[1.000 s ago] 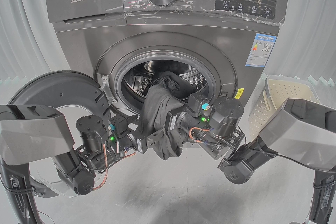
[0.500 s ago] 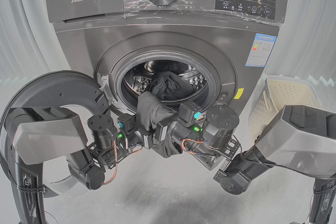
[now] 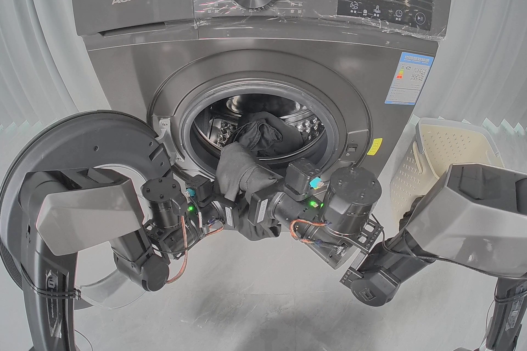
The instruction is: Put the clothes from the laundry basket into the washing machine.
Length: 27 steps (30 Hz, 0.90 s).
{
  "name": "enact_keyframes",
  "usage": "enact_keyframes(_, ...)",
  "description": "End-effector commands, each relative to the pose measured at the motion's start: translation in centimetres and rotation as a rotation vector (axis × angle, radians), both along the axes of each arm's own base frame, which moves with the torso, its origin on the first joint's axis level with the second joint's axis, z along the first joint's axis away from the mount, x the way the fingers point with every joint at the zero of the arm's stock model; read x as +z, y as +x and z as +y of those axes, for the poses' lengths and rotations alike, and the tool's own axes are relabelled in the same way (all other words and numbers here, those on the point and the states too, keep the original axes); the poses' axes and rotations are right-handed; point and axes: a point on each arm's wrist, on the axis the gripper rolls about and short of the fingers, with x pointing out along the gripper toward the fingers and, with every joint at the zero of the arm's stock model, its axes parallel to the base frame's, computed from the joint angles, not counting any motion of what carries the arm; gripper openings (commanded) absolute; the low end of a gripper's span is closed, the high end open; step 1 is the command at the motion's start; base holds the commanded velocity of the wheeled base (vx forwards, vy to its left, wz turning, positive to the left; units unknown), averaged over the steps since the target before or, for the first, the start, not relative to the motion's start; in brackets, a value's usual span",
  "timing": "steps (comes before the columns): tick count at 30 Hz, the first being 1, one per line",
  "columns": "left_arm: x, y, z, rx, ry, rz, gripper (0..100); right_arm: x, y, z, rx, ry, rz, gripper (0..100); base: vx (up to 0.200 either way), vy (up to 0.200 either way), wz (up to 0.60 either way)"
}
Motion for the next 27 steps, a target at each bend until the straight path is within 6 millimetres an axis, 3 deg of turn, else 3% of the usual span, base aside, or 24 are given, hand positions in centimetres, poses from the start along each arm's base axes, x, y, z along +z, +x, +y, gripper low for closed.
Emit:
enact_keyframes(1, 0.2, 0.0, 0.1, 0.003, -0.004, -0.003, 0, 0.0, 0.3, -0.3, -0.011, -0.001, 0.001, 0, 0.0, 0.0, 0.0)
enact_keyframes(13, 3.1, -0.6, 0.8, 0.043, -0.056, -0.044, 0, -2.7, 0.0, -2.5, -0.046, -0.095, 0.091, 0, 0.0, 0.0, 0.0)
enact_keyframes(20, 4.0, -2.0, 1.1, 0.032, -0.062, -0.04, 0, -2.7, 0.0, -2.4, -0.045, -0.093, 0.092, 0, 0.0, 0.0, 0.0)
enact_keyframes(21, 4.1, -2.1, 1.1, 0.03, -0.063, -0.04, 0, -2.7, -0.1, -2.5, -0.044, -0.093, 0.094, 100, 0.0, 0.0, 0.0)
enact_keyframes(27, 5.1, -3.3, 1.5, 0.027, -0.08, -0.036, 0, -4.9, -2.1, -4.7, -0.04, -0.199, 0.193, 100, 0.0, 0.0, 0.0)
